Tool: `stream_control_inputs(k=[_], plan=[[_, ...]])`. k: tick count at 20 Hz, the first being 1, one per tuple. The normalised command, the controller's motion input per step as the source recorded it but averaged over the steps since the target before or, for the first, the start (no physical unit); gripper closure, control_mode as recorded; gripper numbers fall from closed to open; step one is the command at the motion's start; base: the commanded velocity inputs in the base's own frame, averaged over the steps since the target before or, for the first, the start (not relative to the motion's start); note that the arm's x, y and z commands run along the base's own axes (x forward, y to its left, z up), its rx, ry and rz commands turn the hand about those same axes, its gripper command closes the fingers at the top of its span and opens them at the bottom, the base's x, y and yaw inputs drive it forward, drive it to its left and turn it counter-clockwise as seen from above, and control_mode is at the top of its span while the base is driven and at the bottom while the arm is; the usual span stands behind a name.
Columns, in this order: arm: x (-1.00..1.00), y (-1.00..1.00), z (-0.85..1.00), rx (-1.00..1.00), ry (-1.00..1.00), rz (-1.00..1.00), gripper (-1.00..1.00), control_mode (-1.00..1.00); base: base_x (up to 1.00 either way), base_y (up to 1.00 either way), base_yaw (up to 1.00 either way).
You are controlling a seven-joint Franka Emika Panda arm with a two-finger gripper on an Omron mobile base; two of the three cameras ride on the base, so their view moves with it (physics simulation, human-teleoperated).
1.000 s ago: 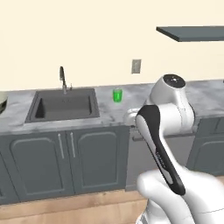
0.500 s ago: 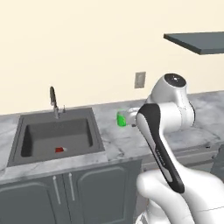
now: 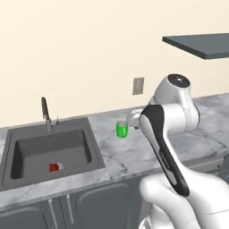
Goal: Clear the mugs and bowl far away from the sink.
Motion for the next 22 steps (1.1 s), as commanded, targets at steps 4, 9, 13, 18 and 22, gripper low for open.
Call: stream_control_inputs(k=[4, 9, 13, 18, 22], plan=[[0.0, 0.0, 0.0, 0.0, 0.0, 0.0, -1.0, 1.0, 0.25, 0.01, -0.22], [0.0, 0.0, 0.0, 0.0, 0.0, 0.0, -1.0, 1.0, 0.9, 0.0, -0.06], [0.0, 0.0, 0.0, 0.0, 0.0, 0.0, -1.0, 1.0, 0.87, -0.06, 0.01], [0.0, 0.0, 0.0, 0.0, 0.0, 0.0, -1.0, 1.0, 0.68, -0.28, 0.19], [0.35, -0.12, -0.17, 0.0, 0.05, 0.09, -1.0, -1.0, 0.36, -0.13, 0.11]])
